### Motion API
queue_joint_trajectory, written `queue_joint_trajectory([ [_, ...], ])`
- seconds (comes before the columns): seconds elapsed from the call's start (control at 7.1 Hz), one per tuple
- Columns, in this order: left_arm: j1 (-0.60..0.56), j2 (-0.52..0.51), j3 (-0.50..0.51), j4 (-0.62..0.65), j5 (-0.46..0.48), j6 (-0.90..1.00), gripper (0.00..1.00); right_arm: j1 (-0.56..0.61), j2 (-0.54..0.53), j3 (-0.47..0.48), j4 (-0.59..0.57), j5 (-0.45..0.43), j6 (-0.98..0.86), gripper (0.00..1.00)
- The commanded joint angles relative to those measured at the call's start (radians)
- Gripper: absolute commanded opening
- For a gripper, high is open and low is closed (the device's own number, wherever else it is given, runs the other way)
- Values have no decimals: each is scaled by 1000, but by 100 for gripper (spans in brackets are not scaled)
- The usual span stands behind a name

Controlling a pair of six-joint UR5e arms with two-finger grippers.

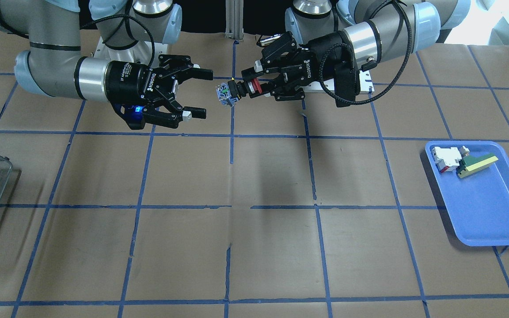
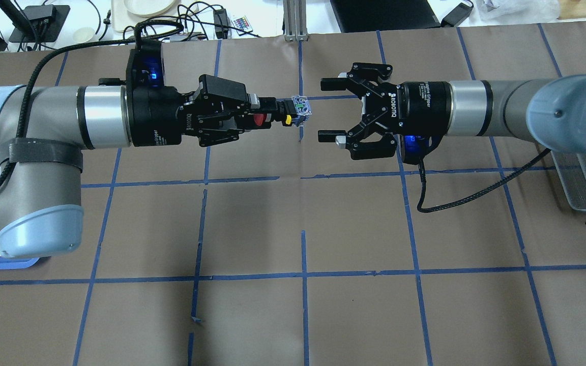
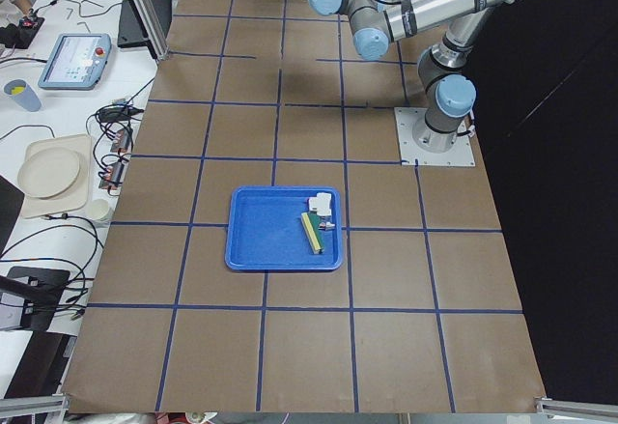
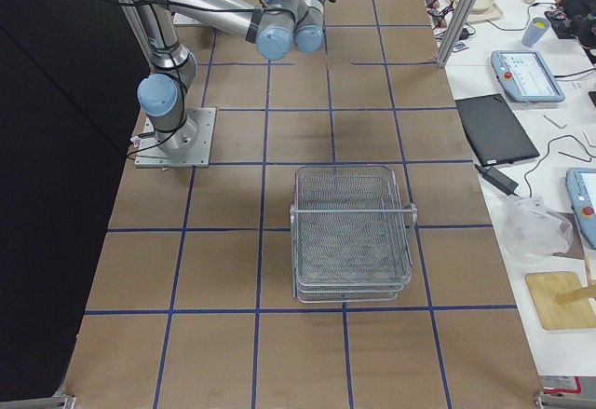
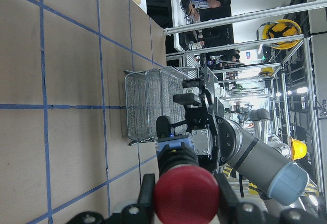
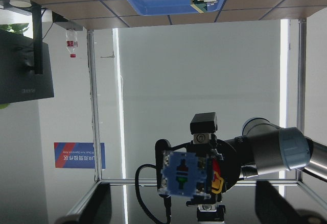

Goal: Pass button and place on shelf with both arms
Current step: 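Bring the right gripper up to the button held by the left gripper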

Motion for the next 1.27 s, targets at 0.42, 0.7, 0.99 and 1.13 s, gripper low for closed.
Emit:
queue_joint_trajectory([
  [0.42, 2, -8, -1, 1, -1, 3, 3, 20, 9, -14, -2, 0, 58, 100],
  [0.7, 2, -7, -1, 0, -1, 0, 3, 64, 15, -17, -7, 8, 59, 100],
  [0.99, 0, -4, -1, 0, -1, 0, 3, 67, 20, -17, -7, 8, 59, 100],
  [1.13, 0, -4, -1, 0, -1, 2, 3, 69, 20, -13, -4, 7, 59, 99],
])
